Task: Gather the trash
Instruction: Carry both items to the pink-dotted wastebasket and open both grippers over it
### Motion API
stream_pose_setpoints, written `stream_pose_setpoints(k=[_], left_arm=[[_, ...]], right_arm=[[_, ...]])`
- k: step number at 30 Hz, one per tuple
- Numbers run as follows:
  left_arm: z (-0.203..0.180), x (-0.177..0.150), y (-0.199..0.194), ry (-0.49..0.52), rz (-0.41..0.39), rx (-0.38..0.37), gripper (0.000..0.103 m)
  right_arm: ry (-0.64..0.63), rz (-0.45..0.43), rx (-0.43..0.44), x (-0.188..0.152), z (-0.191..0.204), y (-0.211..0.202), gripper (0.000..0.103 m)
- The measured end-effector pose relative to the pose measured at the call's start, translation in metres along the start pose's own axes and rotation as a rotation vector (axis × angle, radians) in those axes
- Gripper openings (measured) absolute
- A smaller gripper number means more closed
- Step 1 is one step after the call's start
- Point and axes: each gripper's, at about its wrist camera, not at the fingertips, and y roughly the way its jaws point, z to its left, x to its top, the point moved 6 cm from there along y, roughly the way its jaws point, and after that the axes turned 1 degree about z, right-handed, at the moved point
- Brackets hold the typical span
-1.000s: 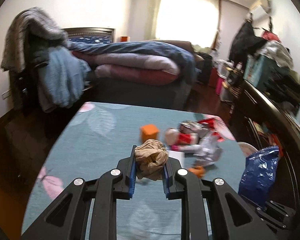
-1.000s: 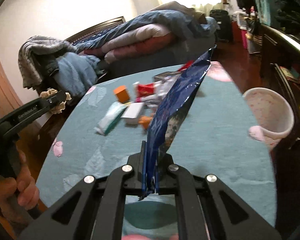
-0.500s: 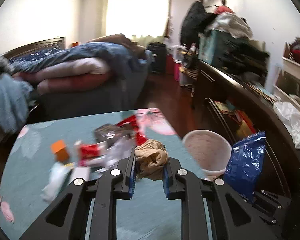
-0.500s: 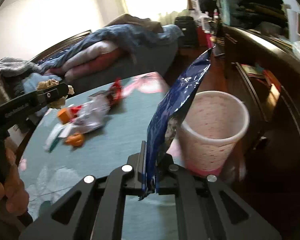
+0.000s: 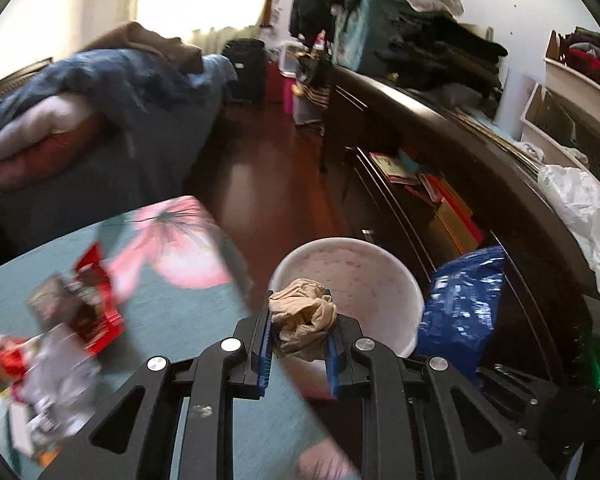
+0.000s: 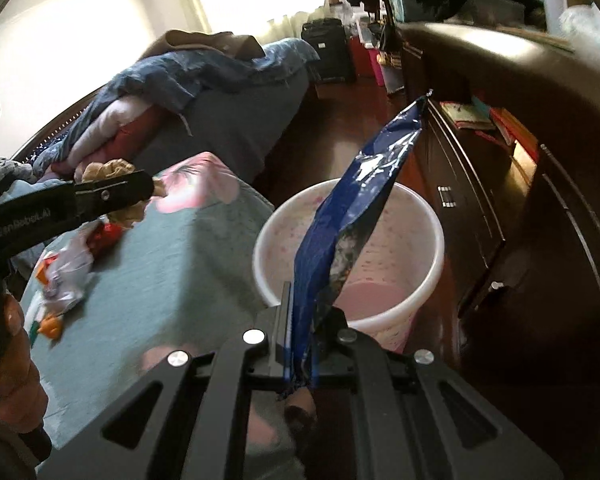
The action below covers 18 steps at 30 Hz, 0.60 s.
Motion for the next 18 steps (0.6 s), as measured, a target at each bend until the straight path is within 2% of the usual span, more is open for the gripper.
stream_pose_setpoints(k=[6,10,12,13,14,15,17,18], left_arm=[[-0.019,0.016,0.045,0.031,0.031,-0.034,0.022],[-0.023,0.022,0.068,0.043,0.045,-0.037,0.029],[-0.02,0.026,0.073,0.028,0.038,-0.036,0.042],[-0.019,0.027,0.073,0.02,0.032,-0.038,0.051],[-0.017,0.029,0.073,0.014,0.026,-0.04,0.062],[-0.016,0.032,0.071,0.005,0.016,-0.045,0.066],[-0.016,0.036,0.07,-0.001,0.002,-0.052,0.076],[-0.017,0.038,0.068,0.001,-0.008,-0.056,0.077]], right_arm=[[0.023,0.029,0.013,0.011,-0.022,0.041,0.01],[0.046,0.035,0.015,0.019,-0.035,0.06,0.011],[0.053,0.032,0.014,0.022,-0.04,0.068,0.022],[0.054,0.026,0.01,0.024,-0.043,0.072,0.025],[0.055,0.023,-0.002,0.026,-0.046,0.076,0.034],[0.055,0.021,-0.008,0.027,-0.048,0.078,0.039],[0.057,0.014,-0.015,0.028,-0.051,0.081,0.04],[0.059,0.014,-0.018,0.029,-0.052,0.083,0.041]])
